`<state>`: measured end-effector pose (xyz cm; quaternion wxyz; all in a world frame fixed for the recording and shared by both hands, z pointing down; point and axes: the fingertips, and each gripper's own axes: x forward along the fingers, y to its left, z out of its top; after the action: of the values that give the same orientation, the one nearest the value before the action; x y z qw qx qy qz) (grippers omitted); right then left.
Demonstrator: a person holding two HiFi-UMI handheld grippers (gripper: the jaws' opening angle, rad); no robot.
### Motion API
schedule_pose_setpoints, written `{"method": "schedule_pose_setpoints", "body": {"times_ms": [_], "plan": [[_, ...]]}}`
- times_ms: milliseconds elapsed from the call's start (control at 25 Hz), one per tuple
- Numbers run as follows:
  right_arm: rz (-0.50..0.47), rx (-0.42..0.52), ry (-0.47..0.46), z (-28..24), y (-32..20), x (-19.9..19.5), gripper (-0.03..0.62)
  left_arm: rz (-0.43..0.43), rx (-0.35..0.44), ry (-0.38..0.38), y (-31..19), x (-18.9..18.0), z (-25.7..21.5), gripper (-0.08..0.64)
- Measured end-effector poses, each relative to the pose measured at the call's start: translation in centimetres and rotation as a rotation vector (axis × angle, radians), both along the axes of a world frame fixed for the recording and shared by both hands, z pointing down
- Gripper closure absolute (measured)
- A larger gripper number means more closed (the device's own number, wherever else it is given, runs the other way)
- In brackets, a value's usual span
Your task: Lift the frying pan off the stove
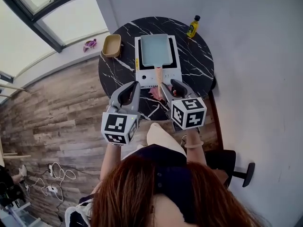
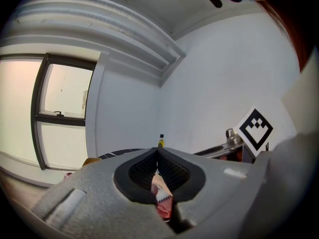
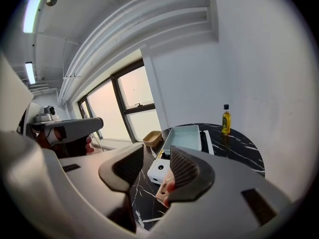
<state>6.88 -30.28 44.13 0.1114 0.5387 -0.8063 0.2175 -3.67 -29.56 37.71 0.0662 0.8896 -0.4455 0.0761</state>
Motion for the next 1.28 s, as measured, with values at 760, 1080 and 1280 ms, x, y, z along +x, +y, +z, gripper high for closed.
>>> {"method": "schedule_pose_setpoints", "body": {"times_ms": [760,1080,1280], "plan": [[-0.056,-0.15,-0.021,6.8,-7.1,0.4,0.38,-0.042,-0.046,-0.015,-6.8,0.6,2.8,0.548],[-0.084,-0.228,-0.044,9.5,-8.4,0.2,0.364,-0.066,-0.058,-0.019,-8.1,0.6,3.4,0.548],[-0.103,-0.281,-0.075,10.9,-9.1,0.1,0.348,-0.079,-0.065,-0.023,-8.7,0.5,3.7,0.548]]}}
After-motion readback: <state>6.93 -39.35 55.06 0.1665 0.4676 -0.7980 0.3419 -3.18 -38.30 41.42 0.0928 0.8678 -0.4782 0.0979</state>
